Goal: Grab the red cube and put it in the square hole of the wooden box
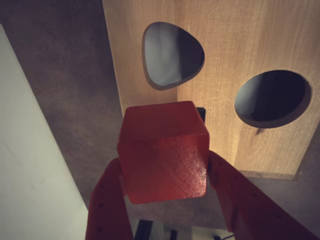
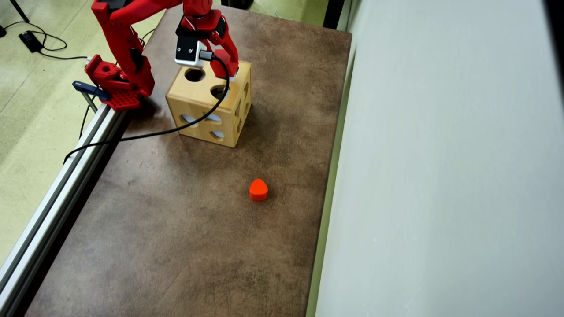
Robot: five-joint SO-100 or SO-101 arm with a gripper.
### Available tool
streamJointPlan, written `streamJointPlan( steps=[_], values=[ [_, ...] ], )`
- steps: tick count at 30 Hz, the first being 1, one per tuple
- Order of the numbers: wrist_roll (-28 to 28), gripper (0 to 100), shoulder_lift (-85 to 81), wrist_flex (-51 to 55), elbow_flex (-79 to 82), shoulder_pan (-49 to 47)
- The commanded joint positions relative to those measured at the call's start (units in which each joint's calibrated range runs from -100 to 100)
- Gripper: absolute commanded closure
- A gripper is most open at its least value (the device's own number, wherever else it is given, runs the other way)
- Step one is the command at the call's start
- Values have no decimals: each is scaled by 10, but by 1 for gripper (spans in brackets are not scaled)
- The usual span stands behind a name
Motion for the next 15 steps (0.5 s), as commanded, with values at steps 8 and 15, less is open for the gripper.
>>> streamJointPlan(
  steps=[8, 15],
  values=[
    [-1, 99, 8, 0, -2, -25],
    [-1, 99, 15, 0, -2, -34]
  ],
)
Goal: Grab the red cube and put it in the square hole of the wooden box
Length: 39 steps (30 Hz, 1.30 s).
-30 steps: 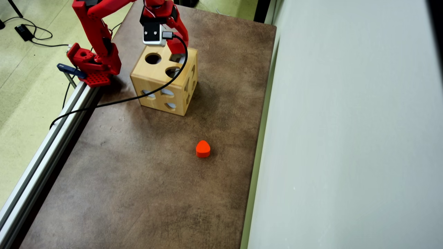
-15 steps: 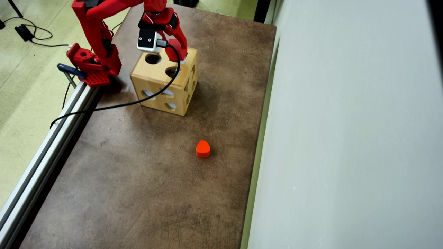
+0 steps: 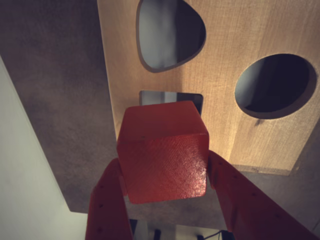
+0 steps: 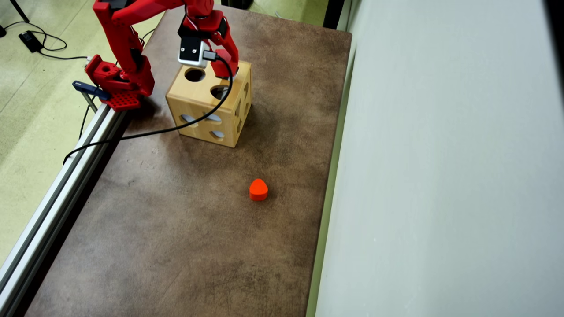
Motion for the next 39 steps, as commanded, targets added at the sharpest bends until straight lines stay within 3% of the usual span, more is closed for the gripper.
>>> streamJointPlan(
  steps=[1, 39],
  values=[
    [-1, 99, -6, 0, -2, -3],
    [-4, 99, 28, -4, 14, -4]
  ],
)
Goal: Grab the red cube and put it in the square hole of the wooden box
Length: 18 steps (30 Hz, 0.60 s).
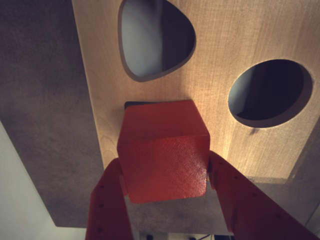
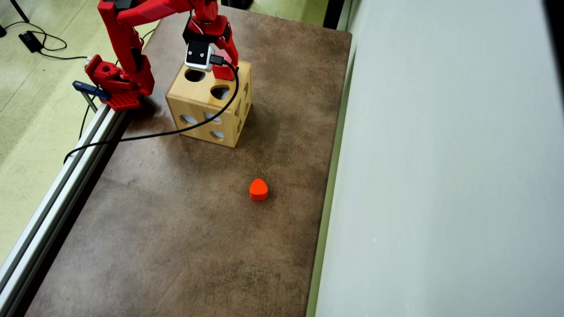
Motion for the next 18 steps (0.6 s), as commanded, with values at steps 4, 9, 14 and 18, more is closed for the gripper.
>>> streamJointPlan(
  steps=[4, 9, 14, 18],
  values=[
    [-12, 99, 2, -4, -14, -7],
    [-34, 99, 2, -19, -15, -7],
    [-34, 99, 2, -19, -13, -7],
    [-34, 99, 2, -19, -9, -7]
  ],
)
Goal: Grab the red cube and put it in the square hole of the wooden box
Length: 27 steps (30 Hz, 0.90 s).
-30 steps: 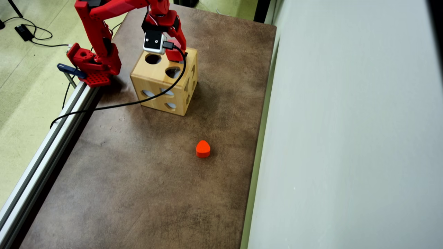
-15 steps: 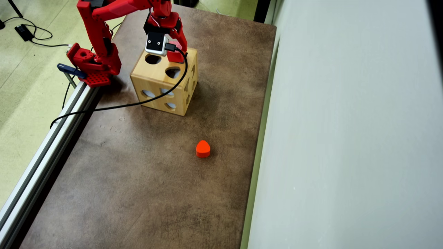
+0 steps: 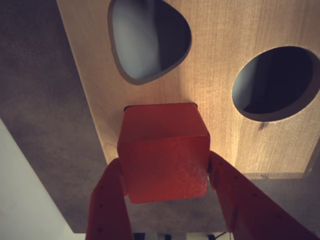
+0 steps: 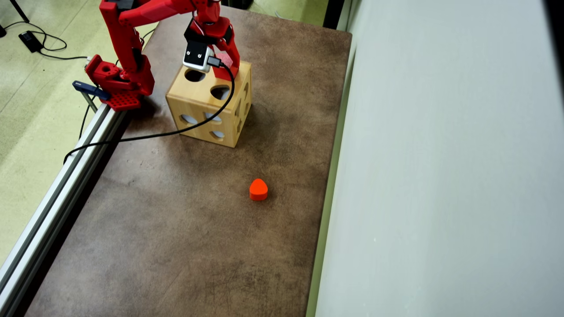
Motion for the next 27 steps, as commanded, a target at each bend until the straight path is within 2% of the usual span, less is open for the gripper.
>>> streamJointPlan(
  steps=[1, 21, 27],
  values=[
    [-1, 99, -5, -8, -9, -4],
    [6, 99, 27, -10, -14, 3],
    [47, 99, 17, -10, -12, 5]
  ],
)
